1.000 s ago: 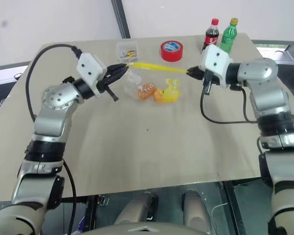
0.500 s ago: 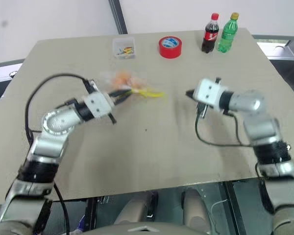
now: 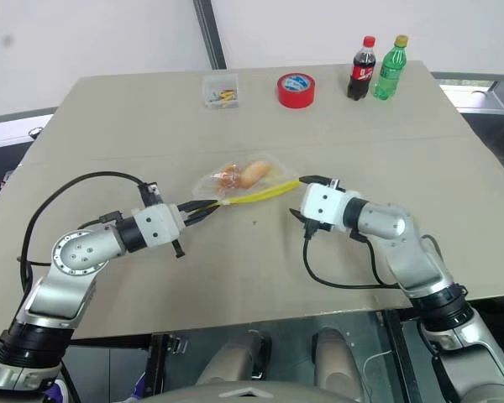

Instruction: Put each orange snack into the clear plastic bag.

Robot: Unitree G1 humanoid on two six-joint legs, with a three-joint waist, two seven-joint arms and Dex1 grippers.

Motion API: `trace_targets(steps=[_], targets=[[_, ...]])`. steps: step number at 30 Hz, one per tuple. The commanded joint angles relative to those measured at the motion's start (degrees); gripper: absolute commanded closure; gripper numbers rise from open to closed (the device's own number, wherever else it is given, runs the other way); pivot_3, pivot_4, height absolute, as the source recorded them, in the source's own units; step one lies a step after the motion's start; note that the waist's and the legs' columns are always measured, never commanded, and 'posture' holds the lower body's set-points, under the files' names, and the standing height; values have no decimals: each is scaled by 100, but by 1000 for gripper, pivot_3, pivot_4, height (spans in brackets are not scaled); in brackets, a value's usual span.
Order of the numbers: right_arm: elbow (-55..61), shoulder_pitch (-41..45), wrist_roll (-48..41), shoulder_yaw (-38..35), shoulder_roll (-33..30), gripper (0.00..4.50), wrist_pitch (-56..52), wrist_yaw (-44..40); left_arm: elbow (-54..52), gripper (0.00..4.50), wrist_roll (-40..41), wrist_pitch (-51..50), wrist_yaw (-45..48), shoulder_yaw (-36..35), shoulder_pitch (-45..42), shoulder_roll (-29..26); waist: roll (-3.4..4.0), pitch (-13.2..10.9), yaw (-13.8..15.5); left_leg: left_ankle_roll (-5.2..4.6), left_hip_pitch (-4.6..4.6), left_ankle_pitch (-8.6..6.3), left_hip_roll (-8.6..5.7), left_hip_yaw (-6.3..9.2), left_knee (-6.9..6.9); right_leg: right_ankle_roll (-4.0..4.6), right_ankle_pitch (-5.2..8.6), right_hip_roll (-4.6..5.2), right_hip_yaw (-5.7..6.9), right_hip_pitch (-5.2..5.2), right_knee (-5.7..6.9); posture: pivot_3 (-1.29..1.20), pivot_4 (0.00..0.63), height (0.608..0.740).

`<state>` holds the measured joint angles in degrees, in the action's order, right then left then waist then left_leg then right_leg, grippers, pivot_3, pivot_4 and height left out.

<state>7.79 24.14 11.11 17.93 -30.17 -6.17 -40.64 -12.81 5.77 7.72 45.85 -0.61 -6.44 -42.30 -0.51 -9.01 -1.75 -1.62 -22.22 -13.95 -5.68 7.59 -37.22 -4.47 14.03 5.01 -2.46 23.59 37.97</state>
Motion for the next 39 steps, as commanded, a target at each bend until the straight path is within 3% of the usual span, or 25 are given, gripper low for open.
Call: trace_targets(steps=[1, 8, 15, 18, 23, 27, 30, 39], targets=[[-595, 351, 510, 177, 146, 1064, 596, 481, -214, 4500, 490, -337, 37, -321, 55, 27, 0, 0, -13, 0, -2, 0, 0, 0, 3, 0, 0, 0, 0, 3, 0, 0, 150, 740], [-1942, 1046, 1376, 341, 565, 1064, 1322, 1675, -360, 4500, 644, -553, 0, -473, 191, 24, 0, 0, -42, 1, 0, 1, 1, -3, 7, 1, 0, -3, -4, 4, 0, 0, 150, 740], [-2291, 1313, 1514, 330, 645, 1064, 1763, 1896, -467, 4500, 669, -685, -87, -547, 275, 75, 0, -1, -36, 2, 0, 1, 2, -1, 13, 2, 0, -4, -3, 4, -6, 0, 150, 740], [-2322, 1384, 1565, 380, 725, 1913, 1901, 1926, -510, 4500, 666, -723, -116, -562, 297, 108, 0, -1, -56, 2, 1, 1, 2, -2, 14, 2, 0, -5, -5, 4, -5, 0, 150, 740], [-2368, 1436, 1597, 379, 805, 4377, 2032, 1901, -476, 4500, 663, -740, -132, -557, 282, 147, 0, -1, -51, 2, 1, 1, 3, -2, 14, 2, 0, -5, -5, 4, -5, 0, 150, 740], [-2453, 1568, 1537, 264, 755, 4456, 2064, 1852, -406, 4500, 703, -822, -174, -552, 197, 198, 0, -1, -47, 2, 1, 1, 2, -2, 14, 2, 0, -5, -5, 4, -6, 0, 150, 740], [-2699, 1871, 1416, 73, 570, 4456, 2103, 1779, -18, 4500, 640, -853, -177, -462, -266, 270, 1, -2, -28, 2, 0, 1, 2, -1, 13, 2, 0, -5, -3, 4, -5, 0, 150, 740], [-4972, 4077, 1526, -66, -261, 4456, 2968, 2218, 3354, 4500, -215, 212, -525, -95, -3555, 474, -10, -6, -68, 5, -33, 3, -4, 10, 5, 3, -3, -4, 11, 27, -12, 0, 150, 740]])
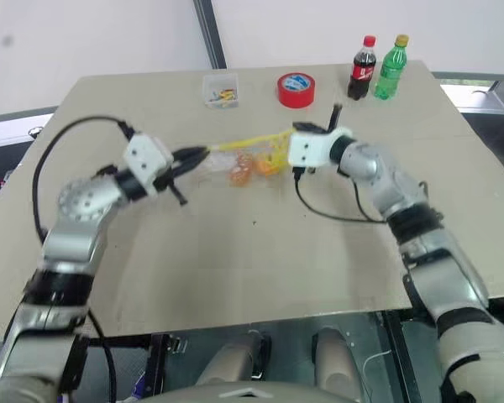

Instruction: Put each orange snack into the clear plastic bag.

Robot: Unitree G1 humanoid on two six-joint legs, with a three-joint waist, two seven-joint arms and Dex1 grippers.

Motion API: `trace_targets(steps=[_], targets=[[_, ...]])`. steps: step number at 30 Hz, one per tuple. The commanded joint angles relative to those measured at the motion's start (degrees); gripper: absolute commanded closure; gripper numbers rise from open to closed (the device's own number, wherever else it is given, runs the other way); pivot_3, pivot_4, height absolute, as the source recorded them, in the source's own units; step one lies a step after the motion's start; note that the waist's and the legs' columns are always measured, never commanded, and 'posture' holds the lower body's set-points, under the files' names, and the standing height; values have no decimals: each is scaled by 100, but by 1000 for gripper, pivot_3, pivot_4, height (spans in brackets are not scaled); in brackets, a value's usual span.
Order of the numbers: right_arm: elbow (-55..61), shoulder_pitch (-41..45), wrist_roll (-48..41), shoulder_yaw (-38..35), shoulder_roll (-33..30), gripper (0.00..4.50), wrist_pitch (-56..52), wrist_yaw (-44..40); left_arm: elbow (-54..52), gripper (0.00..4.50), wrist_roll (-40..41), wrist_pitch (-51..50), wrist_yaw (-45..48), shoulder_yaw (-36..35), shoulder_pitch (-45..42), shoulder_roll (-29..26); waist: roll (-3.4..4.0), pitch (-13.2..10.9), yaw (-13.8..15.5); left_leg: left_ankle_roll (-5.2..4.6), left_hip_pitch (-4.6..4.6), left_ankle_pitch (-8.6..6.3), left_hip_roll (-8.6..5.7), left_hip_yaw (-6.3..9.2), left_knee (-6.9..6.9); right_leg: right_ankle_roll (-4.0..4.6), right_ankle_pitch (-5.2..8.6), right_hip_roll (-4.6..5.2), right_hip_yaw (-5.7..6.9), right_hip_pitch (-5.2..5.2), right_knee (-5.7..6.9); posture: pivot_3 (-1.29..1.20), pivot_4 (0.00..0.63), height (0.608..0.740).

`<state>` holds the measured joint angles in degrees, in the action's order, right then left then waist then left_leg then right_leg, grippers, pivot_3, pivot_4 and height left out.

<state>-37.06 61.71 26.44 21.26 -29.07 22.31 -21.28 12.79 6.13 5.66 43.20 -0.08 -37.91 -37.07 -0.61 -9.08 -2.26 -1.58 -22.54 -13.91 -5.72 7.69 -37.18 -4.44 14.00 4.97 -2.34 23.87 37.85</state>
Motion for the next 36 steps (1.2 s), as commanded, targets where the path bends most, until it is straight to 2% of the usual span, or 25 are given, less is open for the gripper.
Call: trace_targets(steps=[1, 5, 6, 7, 8, 12, 16, 17, 19, 21, 23, 25, 28, 33, 36], targets=[[-560, 426, -6, -408, -431, 4456, 173, 332, 961, 4500, -290, 569, -282, -122, -559, -21, -1, 1, -35, 0, -5, -1, -1, -5, -2, 0, 1, 2, -4, 7, 0, 0, 150, 740], [-352, 386, -202, -516, -615, 4456, 258, 227, 980, 4500, -335, 1052, -266, -95, -606, 17, -3, 2, -162, -1, -57, -1, -1, -20, 6, -1, 1, 14, -5, 72, -3, 0, 150, 740], [162, 7, -475, -641, -668, 4456, 52, -71, 558, 4500, -272, 1068, -196, -102, -315, -5, -3, 2, -204, -1, -79, 0, 0, -21, 2, -1, 1, 15, -5, 96, 2, 0, 150, 740], [541, -275, -677, -725, -708, 4456, -107, -285, 254, 4500, -223, 1070, -148, -103, -100, -23, -5, 5, -218, -1, -139, 0, 0, -21, -21, -1, 0, 14, -7, 157, 12, 0, 150, 740], [1056, -673, -927, -815, -720, 4456, -399, -572, -116, 4500, -181, 1025, -114, -101, 183, -41, -4, 5, -227, -1, -146, 1, 2, -19, -17, -1, 0, 15, -7, 161, 12, 0, 150, 740], [2950, -2355, -1313, -819, -777, 4456, -1528, -1287, -1437, 4500, -387, 692, -230, 17, 1530, -19, -2, 4, -264, -2, -149, 0, 2, -21, -13, -1, 0, 16, -10, 165, 12, 0, 150, 740], [3739, -3211, -1212, -642, -807, 4456, -1947, -1582, -1913, 4500, -971, 652, -552, 235, 2394, 71, 1, 1, -197, -3, -123, 0, -1, -51, -30, -1, 0, 10, -37, 161, 76, 0, 150, 740], [3880, -3399, -1256, -676, -782, 4034, -2066, -1599, -2069, 4500, -963, 512, -601, 265, 2577, 145, 1, 0, -168, -5, -107, -1, -1, -57, -37, 0, -2, 9, -43, 154, 98, 0, 150, 740], [4199, -3707, -1391, -776, -765, 3646, -2325, -1679, -2304, 4500, -909, 315, -600, 314, 2827, 199, 0, -2, -76, -27, -49, -15, 1, -55, -31, 4, -3, 6, -41, 98, 98, 0, 150, 740], [4704, -4036, -1698, -967, -763, 2654, -2717, -1841, -2509, 4500, -842, 128, -604, 301, 2953, 225, 3, -8, 17, -29, 36, -17, 7, -46, -14, 4, 1, 2, -28, 12, 73, 0, 150, 740], [5197, -4268, -1868, -1058, -940, 1735, -2874, -2142, -2661, 4500, -804, -32, -615, 268, 2951, 244, 4, -8, 75, -29, 62, -17, 8, -31, -10, 3, 1, 2, -14, -31, 54, 0, 150, 740], [5534, -4311, -2008, -1023, -1109, 1735, -2843, -2470, -2720, 4500, -803, -112, -600, 258, 2918, 236, 4, -8, 107, -29, 56, -17, 7, -28, -15, 2, -1, 3, -10, -31, 43, 0, 150, 740], [5828, -3851, -2083, -703, -937, 1735, -2985, -2711, -2794, 4500, -722, -247, -541, 241, 2827, 222, 3, -7, 93, -29, 56, -18, 11, -31, -12, 2, -2, 2, -12, -33, 27, 0, 150, 740], [5082, -2816, -1374, 272, -197, 1735, -2463, -2678, -2986, 4500, -249, -858, -419, 215, 2555, 375, 0, -5, 44, -27, 54, -17, 14, -22, -2, 2, -2, 0, -1, -32, 20, 0, 150, 740], [4553, -2465, -1067, 513, 141, 1735, -2194, -2486, -3052, 4500, -1, -1232, -356, 169, 2405, 426, -5, -4, 77, -6, 45, -5, 9, -19, -5, 3, -2, 4, 1, -28, 12, 0, 150, 740]])
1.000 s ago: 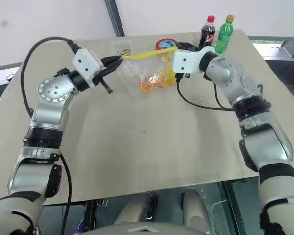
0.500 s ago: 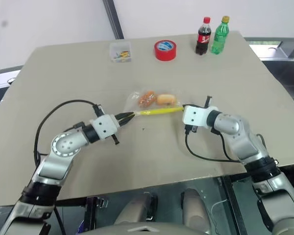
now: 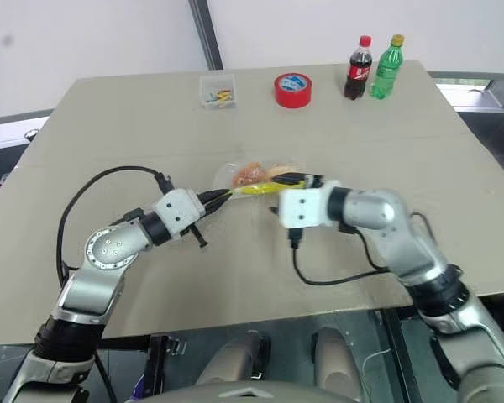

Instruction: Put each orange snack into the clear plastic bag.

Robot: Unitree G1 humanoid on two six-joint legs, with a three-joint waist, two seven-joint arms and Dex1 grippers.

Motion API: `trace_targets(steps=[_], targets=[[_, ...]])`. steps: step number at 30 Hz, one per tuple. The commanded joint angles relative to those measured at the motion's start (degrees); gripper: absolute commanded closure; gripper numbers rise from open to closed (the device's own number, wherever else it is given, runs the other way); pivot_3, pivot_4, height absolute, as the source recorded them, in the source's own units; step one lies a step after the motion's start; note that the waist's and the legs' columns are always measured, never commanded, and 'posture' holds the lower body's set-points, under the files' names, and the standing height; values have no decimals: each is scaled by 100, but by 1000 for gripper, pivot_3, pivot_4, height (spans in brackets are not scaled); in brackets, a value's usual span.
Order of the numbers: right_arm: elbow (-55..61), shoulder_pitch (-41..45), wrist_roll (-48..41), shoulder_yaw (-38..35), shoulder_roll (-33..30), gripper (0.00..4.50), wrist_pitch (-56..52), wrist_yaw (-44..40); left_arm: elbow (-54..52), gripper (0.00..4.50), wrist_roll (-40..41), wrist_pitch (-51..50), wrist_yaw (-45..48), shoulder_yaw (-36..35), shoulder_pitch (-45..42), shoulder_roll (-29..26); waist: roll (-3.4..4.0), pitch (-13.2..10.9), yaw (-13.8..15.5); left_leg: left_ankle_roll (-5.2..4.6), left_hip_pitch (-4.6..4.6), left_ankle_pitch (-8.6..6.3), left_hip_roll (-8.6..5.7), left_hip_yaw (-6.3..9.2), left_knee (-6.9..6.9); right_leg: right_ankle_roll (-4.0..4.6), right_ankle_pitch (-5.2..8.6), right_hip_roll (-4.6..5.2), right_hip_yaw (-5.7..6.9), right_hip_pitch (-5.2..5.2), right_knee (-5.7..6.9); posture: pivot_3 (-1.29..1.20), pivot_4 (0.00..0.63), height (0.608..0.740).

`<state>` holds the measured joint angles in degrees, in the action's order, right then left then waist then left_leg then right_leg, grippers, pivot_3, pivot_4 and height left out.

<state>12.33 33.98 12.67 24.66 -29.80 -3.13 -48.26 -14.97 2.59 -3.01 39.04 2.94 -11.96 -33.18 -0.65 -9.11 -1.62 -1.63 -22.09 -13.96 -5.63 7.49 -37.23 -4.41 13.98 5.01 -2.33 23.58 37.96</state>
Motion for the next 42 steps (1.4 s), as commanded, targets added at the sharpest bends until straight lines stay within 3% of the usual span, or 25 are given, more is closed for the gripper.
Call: trace_targets(steps=[1, 11, 16, 28, 31, 33, 42], targets=[[-571, 423, 462, 241, 292, 1735, 489, 301, -315, 4500, 465, -514, 76, -160, -242, 54, 0, -1, 29, 0, -6, 0, -3, 0, -1, 0, 0, 1, 0, 2, -2, 0, 150, 740], [-1430, 807, 1092, 197, 706, 1735, 1135, 1097, -798, 4500, 864, -1273, -9, -246, -211, 85, 0, -1, 62, 1, -14, 0, -2, 1, 5, 1, 0, -1, -2, 14, -5, 0, 150, 740], [-1481, 860, 1199, 177, 750, 3998, 1271, 1223, -791, 4500, 856, -1315, -3, -240, -239, 71, 0, -1, 63, 2, -14, 0, -2, 1, 5, 1, 0, -2, -2, 15, -4, 0, 150, 740], [-1492, 785, 1345, 48, 647, 3998, 1431, 1408, -537, 4500, 420, -646, 53, -158, 24, -127, 1, -2, 61, 2, -13, 0, -1, -1, 10, 2, 0, -3, -5, 17, -5, 0, 150, 740], [-1432, 762, 1353, 27, 616, 3179, 1497, 1429, -480, 4500, 355, -529, 13, -155, 67, -105, 1, -2, 67, 2, -13, -1, -1, -1, 10, 2, 0, -3, -4, 17, -5, 0, 150, 740], [-1387, 726, 1380, 46, 595, 2232, 1612, 1429, -462, 4500, 337, -485, -12, -159, 87, -73, 1, -2, 65, 2, -14, -1, -2, -1, 10, 2, 0, -2, -4, 17, -6, 0, 150, 740], [-1386, 596, 1363, 246, 665, 2232, 2083, 1286, -441, 4500, 359, -514, -33, -162, 88, 47, 1, -2, 64, 2, -13, -1, -1, -1, 12, 2, 0, -2, -4, 17, -6, 0, 150, 740]])
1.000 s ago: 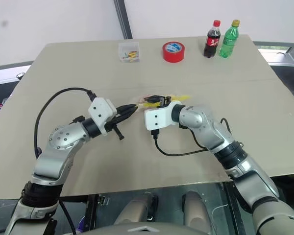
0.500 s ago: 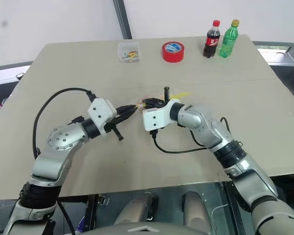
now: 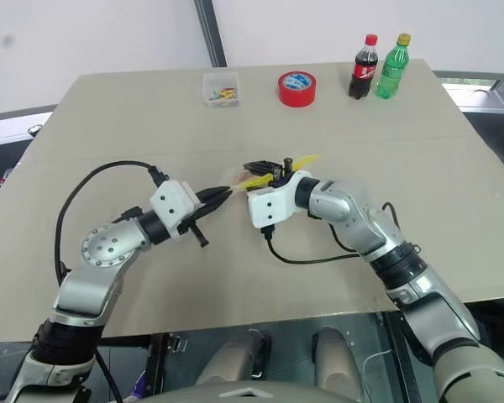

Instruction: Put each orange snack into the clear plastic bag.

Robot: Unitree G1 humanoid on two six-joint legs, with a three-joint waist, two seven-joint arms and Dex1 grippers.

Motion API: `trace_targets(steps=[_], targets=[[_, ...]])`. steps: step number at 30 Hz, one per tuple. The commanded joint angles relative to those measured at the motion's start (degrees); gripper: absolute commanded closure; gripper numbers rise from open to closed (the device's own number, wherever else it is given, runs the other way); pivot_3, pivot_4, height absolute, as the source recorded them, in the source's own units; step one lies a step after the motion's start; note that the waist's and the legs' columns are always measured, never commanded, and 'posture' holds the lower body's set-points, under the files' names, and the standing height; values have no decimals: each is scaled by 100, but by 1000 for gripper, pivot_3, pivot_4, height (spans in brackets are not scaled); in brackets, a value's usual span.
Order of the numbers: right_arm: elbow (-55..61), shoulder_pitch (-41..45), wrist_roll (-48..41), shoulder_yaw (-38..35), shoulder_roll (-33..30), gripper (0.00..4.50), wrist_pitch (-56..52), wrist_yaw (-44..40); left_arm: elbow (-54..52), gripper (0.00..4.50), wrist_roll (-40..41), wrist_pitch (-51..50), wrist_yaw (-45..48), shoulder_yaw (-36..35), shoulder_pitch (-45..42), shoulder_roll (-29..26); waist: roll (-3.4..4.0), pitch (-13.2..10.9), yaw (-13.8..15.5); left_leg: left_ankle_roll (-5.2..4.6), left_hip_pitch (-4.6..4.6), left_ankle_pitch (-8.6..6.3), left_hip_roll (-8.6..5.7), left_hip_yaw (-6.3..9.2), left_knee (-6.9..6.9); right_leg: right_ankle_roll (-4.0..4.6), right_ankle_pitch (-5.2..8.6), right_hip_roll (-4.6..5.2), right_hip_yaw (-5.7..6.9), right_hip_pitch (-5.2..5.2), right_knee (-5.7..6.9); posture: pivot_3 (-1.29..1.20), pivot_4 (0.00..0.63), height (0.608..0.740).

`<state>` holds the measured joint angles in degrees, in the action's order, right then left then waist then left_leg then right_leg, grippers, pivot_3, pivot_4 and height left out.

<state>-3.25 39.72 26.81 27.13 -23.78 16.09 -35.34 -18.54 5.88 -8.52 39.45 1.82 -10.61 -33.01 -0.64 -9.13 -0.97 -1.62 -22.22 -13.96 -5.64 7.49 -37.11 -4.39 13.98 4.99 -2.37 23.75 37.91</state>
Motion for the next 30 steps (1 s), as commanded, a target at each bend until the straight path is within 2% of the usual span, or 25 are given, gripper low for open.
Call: trace_targets(steps=[1, 5, 6, 7, 28, 29, 30], targets=[[140, 26, -64, 7, 91, 2232, 180, -22, -82, 4500, 22, 30, -73, -41, -67, 37, 0, 0, -3, 0, 0, 0, 0, 0, 0, 0, 0, 0, 0, 0, 0, 0, 150, 740], [-15, 92, -92, 25, 243, 2232, 183, -63, -61, 4500, 33, 2, -61, -22, -155, 55, 0, 0, -2, 0, 0, 0, 0, 0, 0, 0, 0, -1, 0, 0, 0, 0, 150, 740], [-53, 121, -88, 26, 291, 2760, 185, -63, -60, 4500, 27, 4, -52, -12, -187, 55, 0, 0, -1, 0, 0, 0, 0, 0, 0, 0, 0, -1, 0, 0, 0, 0, 150, 740], [-68, 149, -65, 23, 341, 2982, 181, -40, -102, 4500, 39, -45, -64, -17, -200, 67, 0, 0, -1, 0, 0, 0, 0, 0, 0, 0, 0, -1, 0, 0, 0, 0, 150, 740], [-307, 317, 196, -50, 303, 2982, 359, 188, -381, 4500, 155, -441, -178, -51, -233, 155, 0, 0, -3, 0, 1, 0, 0, 0, 1, 0, 0, -1, 0, 0, 0, 0, 150, 740], [-301, 315, 206, -53, 302, 3500, 364, 208, -372, 4500, 171, -462, -178, -57, -243, 157, 0, 0, -3, 0, 1, 0, 0, 1, 1, 0, 0, -1, 0, 0, 0, 0, 150, 740], [-298, 315, 217, -57, 300, 3500, 371, 226, -362, 4500, 183, -480, -178, -66, -253, 158, 0, 0, -3, 0, 1, 0, 0, 0, 1, 0, 0, -2, 0, 0, 0, 0, 150, 740]])
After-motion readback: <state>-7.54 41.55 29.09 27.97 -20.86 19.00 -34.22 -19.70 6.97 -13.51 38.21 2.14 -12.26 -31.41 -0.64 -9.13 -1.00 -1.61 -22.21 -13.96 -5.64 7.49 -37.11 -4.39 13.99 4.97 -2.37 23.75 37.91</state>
